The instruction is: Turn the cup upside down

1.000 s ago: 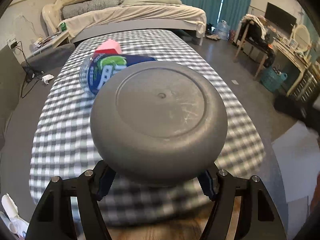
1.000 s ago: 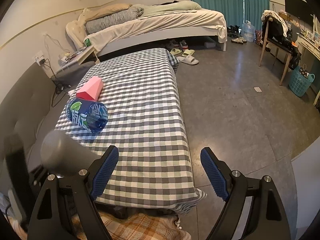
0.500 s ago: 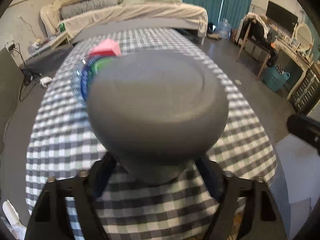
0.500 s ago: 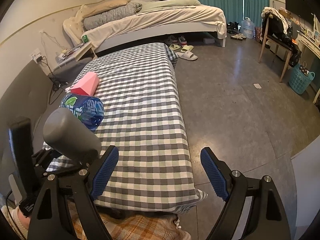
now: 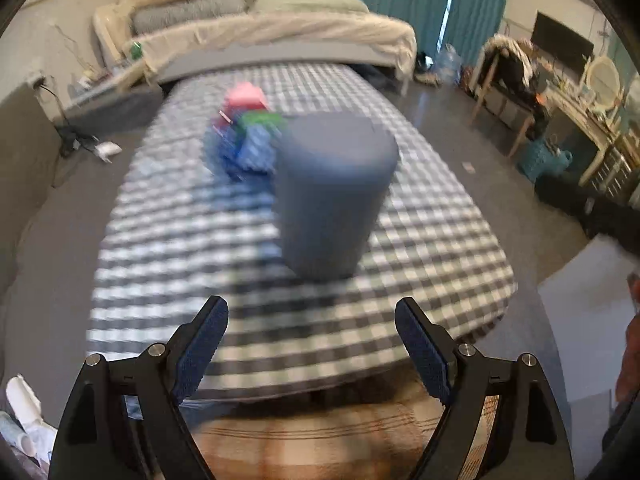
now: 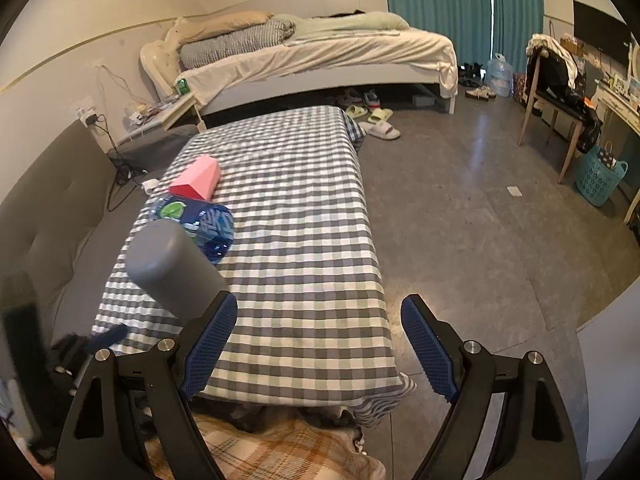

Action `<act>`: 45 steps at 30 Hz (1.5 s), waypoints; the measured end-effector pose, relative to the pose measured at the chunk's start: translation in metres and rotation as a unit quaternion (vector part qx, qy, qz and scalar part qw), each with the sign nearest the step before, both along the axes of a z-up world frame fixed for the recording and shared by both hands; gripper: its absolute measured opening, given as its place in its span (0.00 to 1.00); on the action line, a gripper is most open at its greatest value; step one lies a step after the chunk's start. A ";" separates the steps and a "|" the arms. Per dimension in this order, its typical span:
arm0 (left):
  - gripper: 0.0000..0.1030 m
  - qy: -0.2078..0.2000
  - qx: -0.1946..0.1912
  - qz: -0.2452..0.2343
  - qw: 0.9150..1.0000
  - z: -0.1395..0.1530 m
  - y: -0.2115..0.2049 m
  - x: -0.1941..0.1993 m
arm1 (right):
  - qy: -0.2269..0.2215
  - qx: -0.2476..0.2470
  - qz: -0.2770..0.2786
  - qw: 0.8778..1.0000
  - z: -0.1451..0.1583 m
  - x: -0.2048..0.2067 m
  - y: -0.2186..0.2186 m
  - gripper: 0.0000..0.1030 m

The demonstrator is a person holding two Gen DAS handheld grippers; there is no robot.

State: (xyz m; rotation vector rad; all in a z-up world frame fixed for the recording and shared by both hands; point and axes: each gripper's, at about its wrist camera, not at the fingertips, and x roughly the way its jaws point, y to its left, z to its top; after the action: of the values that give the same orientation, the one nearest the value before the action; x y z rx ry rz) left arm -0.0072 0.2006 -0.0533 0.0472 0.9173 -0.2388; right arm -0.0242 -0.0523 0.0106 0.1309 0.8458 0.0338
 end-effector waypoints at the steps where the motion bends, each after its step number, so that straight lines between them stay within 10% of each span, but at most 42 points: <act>1: 0.86 -0.014 -0.001 0.008 1.000 0.008 0.006 -0.001 | -0.005 -0.001 0.001 1.000 0.002 -0.003 0.003 0.82; 10: 0.86 -0.133 0.006 0.067 0.989 0.060 0.038 -0.002 | -0.060 -0.018 0.015 0.998 0.011 -0.025 0.035 0.82; 17: 0.87 -0.165 0.017 0.076 0.983 0.041 0.046 -0.019 | -0.092 -0.047 0.008 0.995 -0.005 -0.035 0.051 0.82; 19: 1.00 -0.175 0.028 0.074 0.981 0.032 0.046 -0.028 | -0.096 -0.055 0.006 0.994 -0.013 -0.036 0.052 0.98; 45: 1.00 -0.146 0.005 0.089 0.985 0.020 0.061 -0.035 | -0.099 -0.054 0.005 0.994 -0.017 -0.042 0.055 1.00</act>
State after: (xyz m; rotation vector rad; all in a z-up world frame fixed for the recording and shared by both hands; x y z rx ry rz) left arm -0.0419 0.2620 -0.0330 0.0078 0.6265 -0.0582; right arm -0.0657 0.0029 -0.0062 0.0201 0.6488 0.0097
